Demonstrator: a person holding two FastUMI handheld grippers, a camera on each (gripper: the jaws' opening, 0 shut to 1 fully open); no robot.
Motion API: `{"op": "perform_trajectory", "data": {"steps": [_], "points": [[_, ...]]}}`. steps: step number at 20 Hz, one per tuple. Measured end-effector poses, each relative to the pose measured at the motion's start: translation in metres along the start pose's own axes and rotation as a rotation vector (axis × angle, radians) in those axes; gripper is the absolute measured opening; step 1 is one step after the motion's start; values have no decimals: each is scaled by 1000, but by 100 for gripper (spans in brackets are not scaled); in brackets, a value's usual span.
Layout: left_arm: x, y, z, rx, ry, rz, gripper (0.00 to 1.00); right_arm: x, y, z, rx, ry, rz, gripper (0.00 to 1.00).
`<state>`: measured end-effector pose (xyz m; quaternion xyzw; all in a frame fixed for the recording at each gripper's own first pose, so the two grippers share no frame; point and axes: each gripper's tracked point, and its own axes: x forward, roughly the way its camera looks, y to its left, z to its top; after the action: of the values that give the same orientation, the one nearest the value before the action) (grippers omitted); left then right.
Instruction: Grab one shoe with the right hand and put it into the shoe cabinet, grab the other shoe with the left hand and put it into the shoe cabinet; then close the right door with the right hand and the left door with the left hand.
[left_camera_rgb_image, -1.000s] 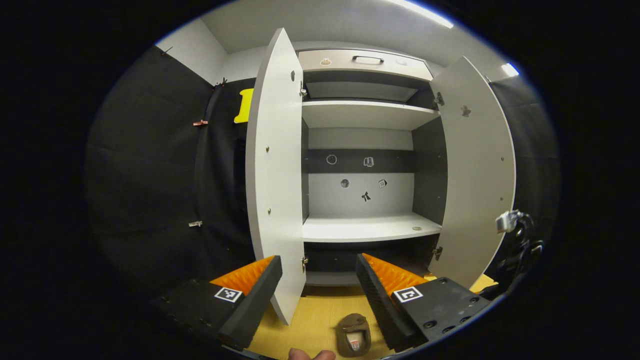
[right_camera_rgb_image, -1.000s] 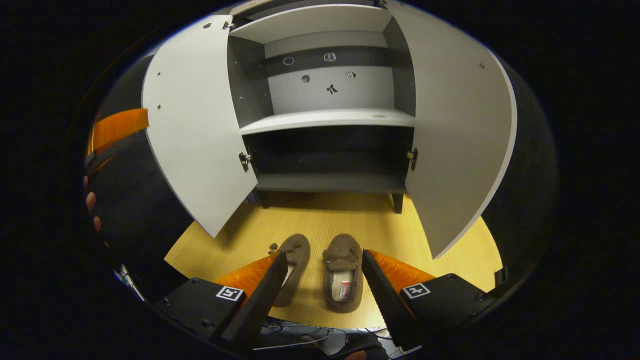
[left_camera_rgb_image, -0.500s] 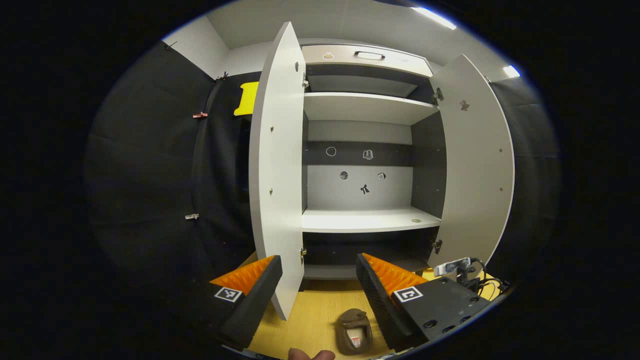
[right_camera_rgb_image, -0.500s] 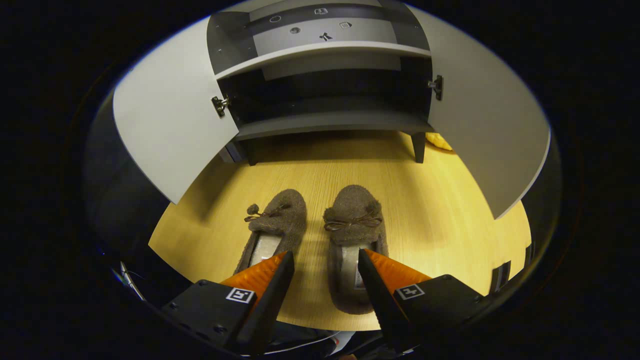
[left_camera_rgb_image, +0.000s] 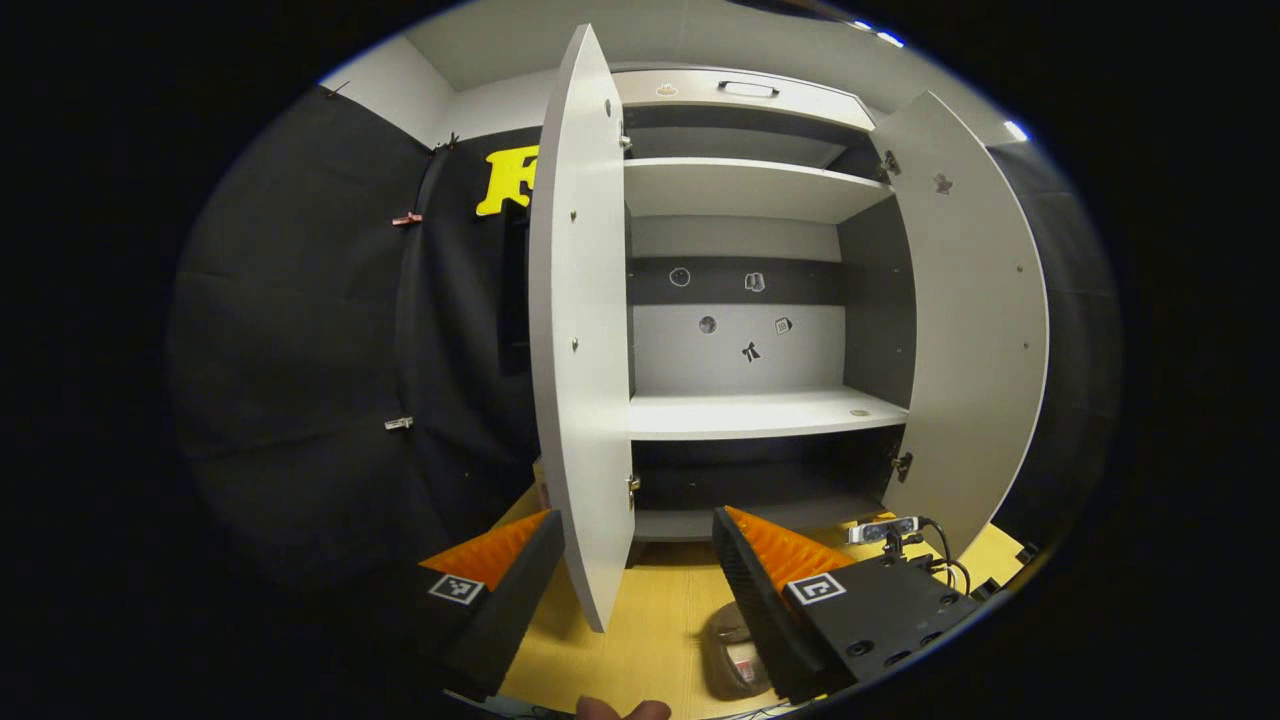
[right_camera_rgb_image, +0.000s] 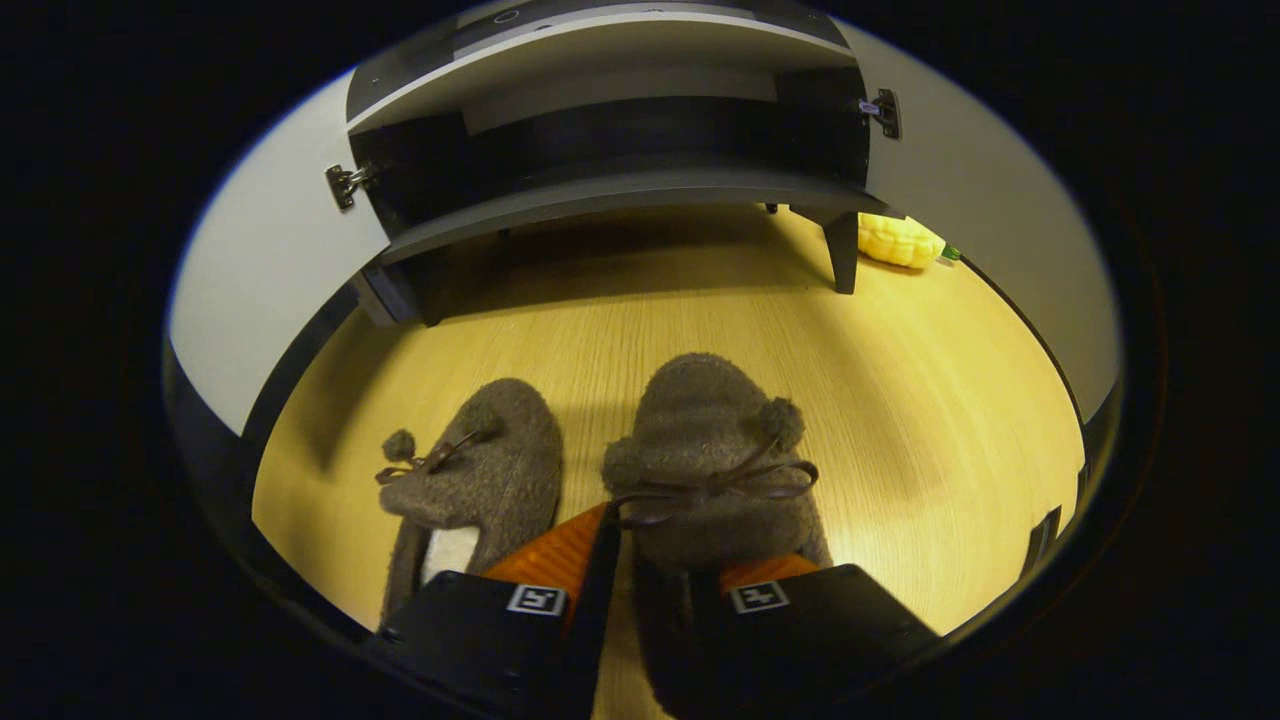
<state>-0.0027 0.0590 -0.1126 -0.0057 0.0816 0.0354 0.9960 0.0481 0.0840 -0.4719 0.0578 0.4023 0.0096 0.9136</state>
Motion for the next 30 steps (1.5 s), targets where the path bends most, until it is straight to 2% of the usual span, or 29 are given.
{"op": "perform_trajectory", "data": {"steps": [1,3,4,9,13,18,22,26,30], "points": [[2,1,-3,2,8,-1,94,3,1,2,13,-6,7,27],[5,1,-6,8,22,-1,94,6,2,7,26,-20,17,27],[7,1,-7,11,24,0,95,3,2,7,26,-24,26,7],[11,-5,-2,16,19,-13,94,-28,-6,26,52,-27,48,7],[14,-15,1,15,15,-37,94,-79,-5,77,66,-79,89,7],[16,-28,7,1,7,-66,94,-149,3,158,32,-171,107,7],[18,-36,8,-5,0,-83,94,-194,14,240,-1,-258,109,7],[18,-39,8,-19,-1,-87,94,-209,30,326,-21,-345,124,7],[20,-39,11,-35,-4,-74,94,-193,37,408,-3,-427,110,7]]}}
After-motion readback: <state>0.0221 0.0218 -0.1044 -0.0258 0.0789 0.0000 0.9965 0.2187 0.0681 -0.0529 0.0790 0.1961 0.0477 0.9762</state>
